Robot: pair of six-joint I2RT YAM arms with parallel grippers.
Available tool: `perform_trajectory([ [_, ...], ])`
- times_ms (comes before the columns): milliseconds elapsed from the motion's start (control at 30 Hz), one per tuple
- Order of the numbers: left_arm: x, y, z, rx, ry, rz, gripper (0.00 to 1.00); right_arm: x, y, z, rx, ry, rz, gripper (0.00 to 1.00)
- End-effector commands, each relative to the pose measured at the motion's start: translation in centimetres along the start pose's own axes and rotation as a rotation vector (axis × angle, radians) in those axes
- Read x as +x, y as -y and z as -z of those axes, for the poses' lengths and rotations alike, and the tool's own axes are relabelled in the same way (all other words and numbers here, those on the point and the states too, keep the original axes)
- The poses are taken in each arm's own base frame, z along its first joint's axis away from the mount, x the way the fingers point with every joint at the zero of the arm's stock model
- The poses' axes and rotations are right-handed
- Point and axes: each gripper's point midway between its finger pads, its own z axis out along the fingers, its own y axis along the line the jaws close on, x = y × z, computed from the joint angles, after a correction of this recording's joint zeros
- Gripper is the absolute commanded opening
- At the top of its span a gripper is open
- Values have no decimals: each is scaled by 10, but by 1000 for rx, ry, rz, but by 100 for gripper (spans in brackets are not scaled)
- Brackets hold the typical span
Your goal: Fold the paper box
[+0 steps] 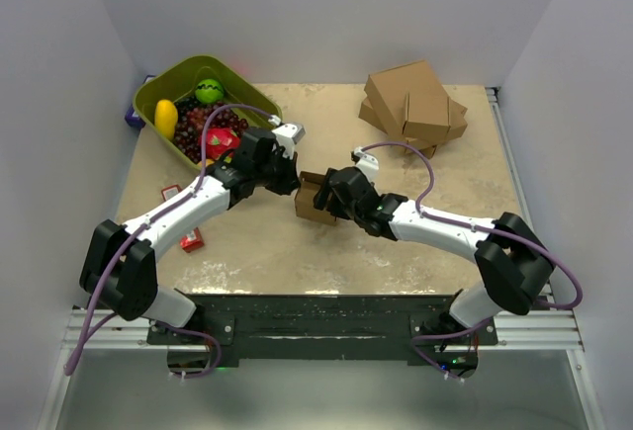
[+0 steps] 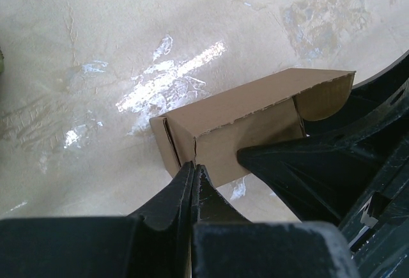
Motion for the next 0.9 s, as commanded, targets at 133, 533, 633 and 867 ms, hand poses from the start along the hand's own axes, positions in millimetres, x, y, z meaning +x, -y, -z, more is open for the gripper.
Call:
perform_trajectory([
  [133, -13, 0, 3, -3, 41, -40, 0, 1, 13, -4, 50, 13, 29, 73],
  [533, 3, -10, 0, -38, 5, -47, 0, -1, 13, -2, 52, 20, 31, 73],
  [633, 7, -11, 0, -42, -4, -48, 0, -1, 13, -1, 50, 20, 30, 73],
  [867, 25, -18, -2, -59, -50, -60, 0, -3, 15, 1, 56, 27, 32, 73],
])
